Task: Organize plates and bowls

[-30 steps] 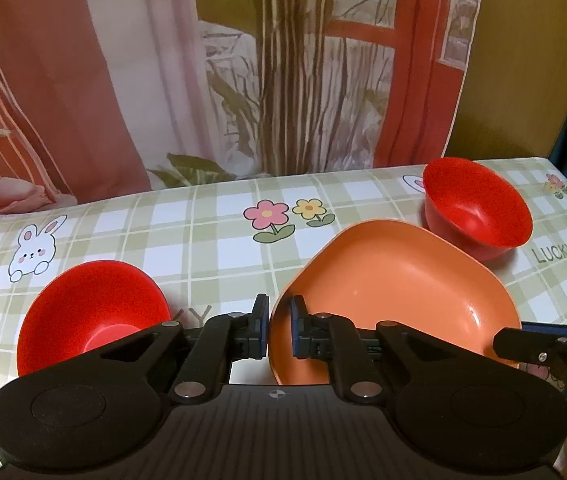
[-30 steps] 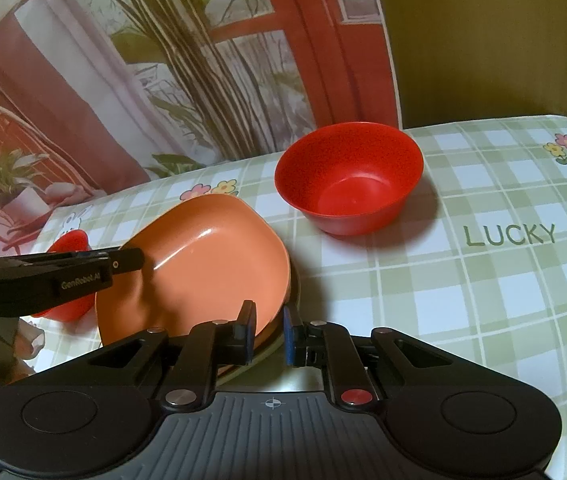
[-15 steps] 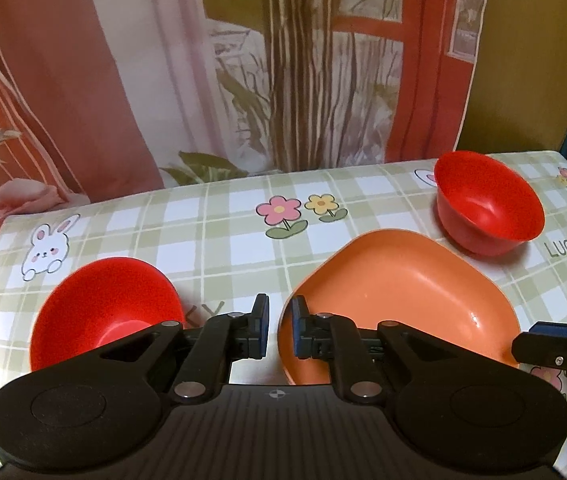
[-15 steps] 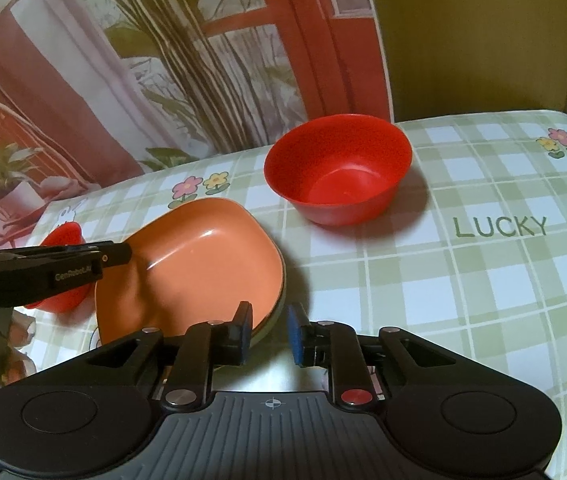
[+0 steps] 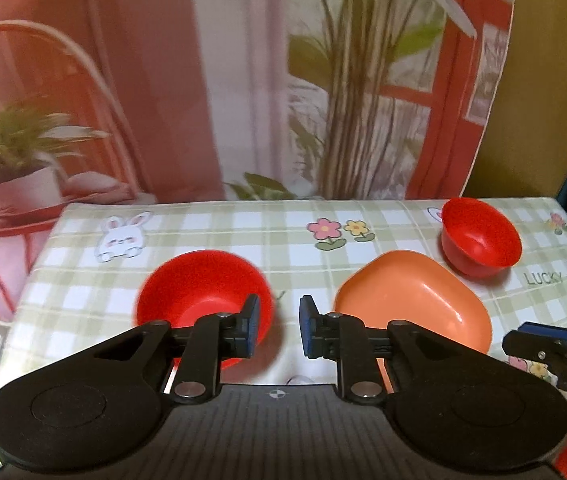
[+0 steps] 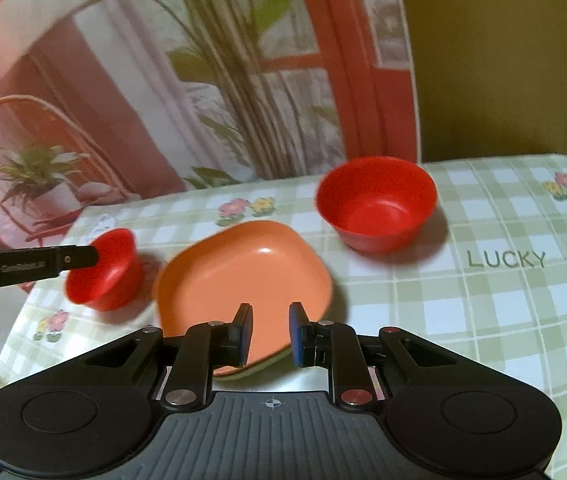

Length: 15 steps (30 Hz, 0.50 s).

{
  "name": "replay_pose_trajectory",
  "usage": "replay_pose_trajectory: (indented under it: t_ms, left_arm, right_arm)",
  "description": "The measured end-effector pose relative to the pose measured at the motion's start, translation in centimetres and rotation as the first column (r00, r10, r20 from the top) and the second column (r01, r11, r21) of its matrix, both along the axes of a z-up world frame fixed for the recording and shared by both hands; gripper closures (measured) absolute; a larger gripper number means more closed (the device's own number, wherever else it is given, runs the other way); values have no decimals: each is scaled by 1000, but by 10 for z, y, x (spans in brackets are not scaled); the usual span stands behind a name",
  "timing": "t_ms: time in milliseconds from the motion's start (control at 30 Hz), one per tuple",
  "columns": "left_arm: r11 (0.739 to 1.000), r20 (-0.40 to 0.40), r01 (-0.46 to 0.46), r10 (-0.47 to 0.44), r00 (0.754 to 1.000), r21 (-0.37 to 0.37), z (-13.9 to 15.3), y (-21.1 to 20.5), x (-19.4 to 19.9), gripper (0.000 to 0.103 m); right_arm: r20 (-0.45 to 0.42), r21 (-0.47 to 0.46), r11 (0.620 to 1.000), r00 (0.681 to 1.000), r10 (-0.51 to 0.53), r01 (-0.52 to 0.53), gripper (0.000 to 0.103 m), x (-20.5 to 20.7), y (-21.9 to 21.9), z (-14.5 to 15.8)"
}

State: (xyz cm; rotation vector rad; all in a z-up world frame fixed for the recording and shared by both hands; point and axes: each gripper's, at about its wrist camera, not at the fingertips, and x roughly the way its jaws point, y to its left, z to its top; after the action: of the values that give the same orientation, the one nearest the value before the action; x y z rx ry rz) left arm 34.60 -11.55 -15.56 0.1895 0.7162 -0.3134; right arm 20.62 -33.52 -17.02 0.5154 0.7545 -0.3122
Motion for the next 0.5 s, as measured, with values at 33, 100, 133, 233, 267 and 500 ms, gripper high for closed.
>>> replay_pose_trajectory:
  t_ms: [33,100,133,233,267,500]
  left_arm:
    - [1000,2,-6,6,1000,-7,4,6,-7,80]
    - [1000,7,-17,17,1000,-18,11,17,-20,78]
    - [1000,8,-21,22,1000,-23,14,22,-26,73]
    - [998,6,-53,53,999,-41,21,42,-44,72]
    - [996,5,-72,72,997,-52,23,48,-50,71]
    - [974,-23,-197,196,980,-112,28,102,-83,70]
  right_arm:
    - [7,-6,1000,1000,8,-8,84,-1,4,3]
    - [18,-18,999,999,32,-32,84,-2,14,9]
    - [23,-22,999,999,44,-43,84,-2,19,12]
    - [33,-28,997,996,79,-78,84,-1,34,17]
    - [36,-30,995,995,93,-92,84,0,39,19]
    - [43,-32,980,979,200,-199,84,8,70,23]
